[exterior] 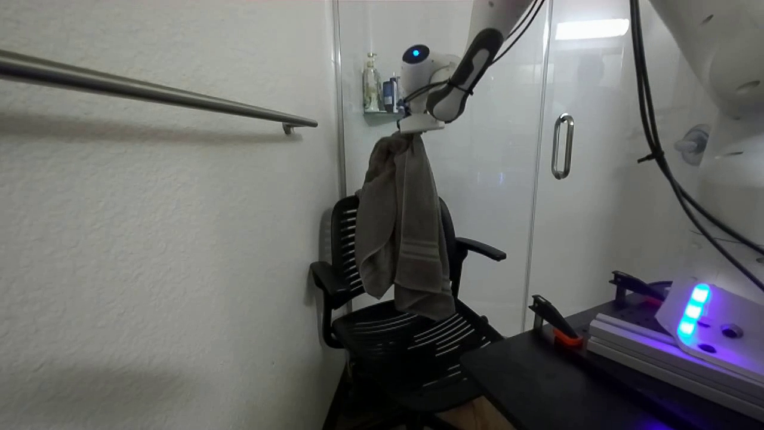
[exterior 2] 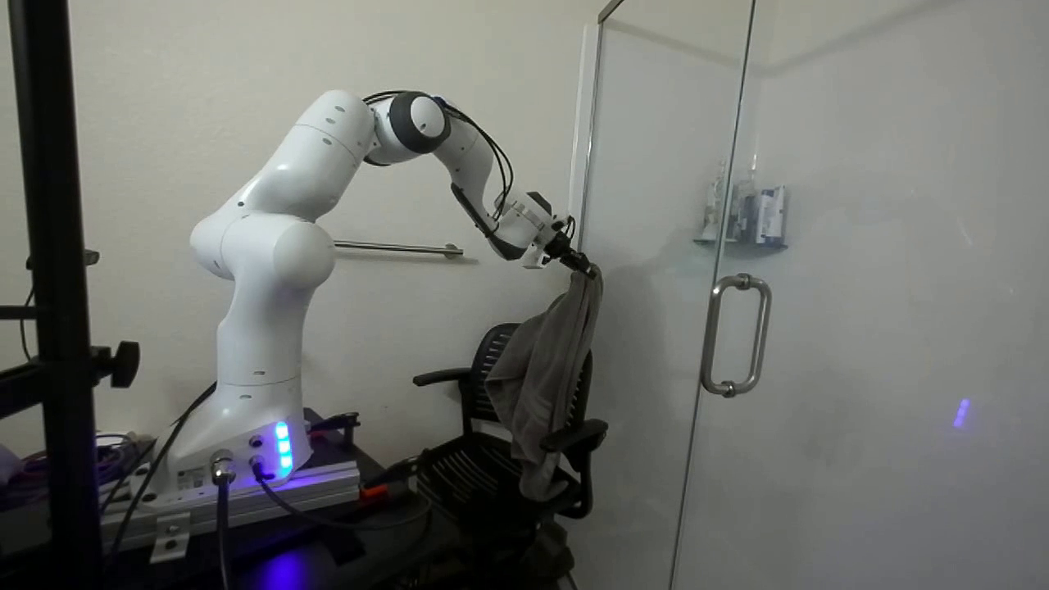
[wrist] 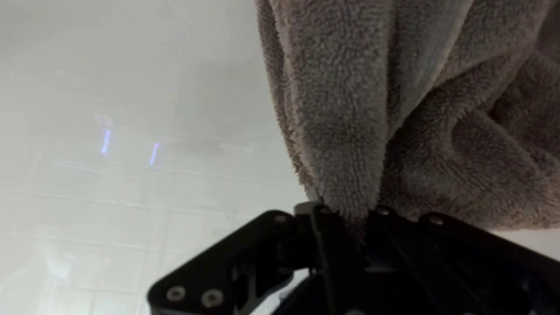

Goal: Move the towel to the backrest of the chair

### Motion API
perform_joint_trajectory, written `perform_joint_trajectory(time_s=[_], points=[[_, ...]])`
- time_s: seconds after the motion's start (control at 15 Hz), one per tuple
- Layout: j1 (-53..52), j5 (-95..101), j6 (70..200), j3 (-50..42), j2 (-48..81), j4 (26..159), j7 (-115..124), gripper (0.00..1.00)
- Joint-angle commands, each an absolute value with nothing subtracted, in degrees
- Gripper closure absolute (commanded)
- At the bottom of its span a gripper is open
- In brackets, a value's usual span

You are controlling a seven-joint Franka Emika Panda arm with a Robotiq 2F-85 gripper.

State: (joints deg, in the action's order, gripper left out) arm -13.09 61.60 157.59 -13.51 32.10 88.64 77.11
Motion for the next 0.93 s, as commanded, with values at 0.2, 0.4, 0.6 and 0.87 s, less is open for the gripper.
perform_joint_trajectory(time_s=[0.2, 0.4, 0.6, 0.87], points=[[-4.0, 39.7, 158.8, -1.7, 33.9, 90.0, 56.0, 0.62], [-3.3, 25.2, 155.9, 1.6, 31.1, 91.3, 43.5, 0.42], [-4.9, 13.0, 149.2, 1.8, 27.0, 91.2, 34.5, 0.2], [-9.2, 8.7, 131.5, -0.3, 19.8, 88.2, 33.2, 0.0]])
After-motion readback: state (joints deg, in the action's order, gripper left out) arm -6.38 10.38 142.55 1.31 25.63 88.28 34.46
